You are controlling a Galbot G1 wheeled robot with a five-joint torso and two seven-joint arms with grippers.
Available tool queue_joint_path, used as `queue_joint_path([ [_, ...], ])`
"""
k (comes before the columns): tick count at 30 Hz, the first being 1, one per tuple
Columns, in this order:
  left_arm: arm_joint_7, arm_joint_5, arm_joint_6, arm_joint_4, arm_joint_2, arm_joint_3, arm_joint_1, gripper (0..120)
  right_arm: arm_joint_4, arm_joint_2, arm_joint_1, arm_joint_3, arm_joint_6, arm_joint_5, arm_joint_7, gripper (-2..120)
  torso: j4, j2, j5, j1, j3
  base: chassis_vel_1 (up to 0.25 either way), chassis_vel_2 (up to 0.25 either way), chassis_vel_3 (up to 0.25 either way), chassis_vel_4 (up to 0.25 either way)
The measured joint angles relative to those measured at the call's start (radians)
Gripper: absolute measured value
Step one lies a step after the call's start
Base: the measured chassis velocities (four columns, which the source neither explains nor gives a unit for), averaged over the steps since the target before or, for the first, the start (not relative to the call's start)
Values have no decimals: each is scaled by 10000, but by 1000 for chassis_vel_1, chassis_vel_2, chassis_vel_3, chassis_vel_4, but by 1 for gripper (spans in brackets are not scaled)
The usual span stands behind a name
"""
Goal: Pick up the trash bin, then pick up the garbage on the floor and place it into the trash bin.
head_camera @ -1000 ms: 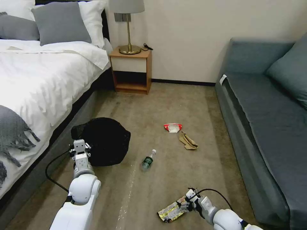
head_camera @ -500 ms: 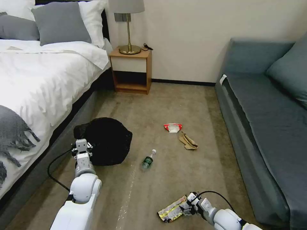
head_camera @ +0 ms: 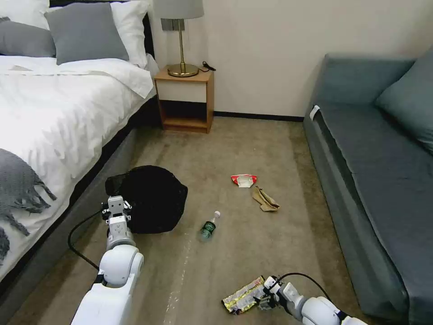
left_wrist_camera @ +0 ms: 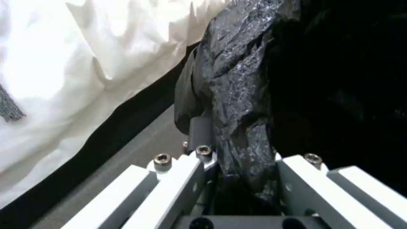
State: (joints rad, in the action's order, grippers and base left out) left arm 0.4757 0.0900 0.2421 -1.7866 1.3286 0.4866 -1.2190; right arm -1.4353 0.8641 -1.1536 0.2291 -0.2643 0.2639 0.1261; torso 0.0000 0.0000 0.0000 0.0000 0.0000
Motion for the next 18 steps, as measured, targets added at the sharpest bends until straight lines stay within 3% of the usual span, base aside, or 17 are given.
queue_joint_path([
  [18,-22,15,-69,-13,55,46,-42,3,104,73,108,-61,326,-128,400,98,0,0,-1,0,0,0,0,0,0],
])
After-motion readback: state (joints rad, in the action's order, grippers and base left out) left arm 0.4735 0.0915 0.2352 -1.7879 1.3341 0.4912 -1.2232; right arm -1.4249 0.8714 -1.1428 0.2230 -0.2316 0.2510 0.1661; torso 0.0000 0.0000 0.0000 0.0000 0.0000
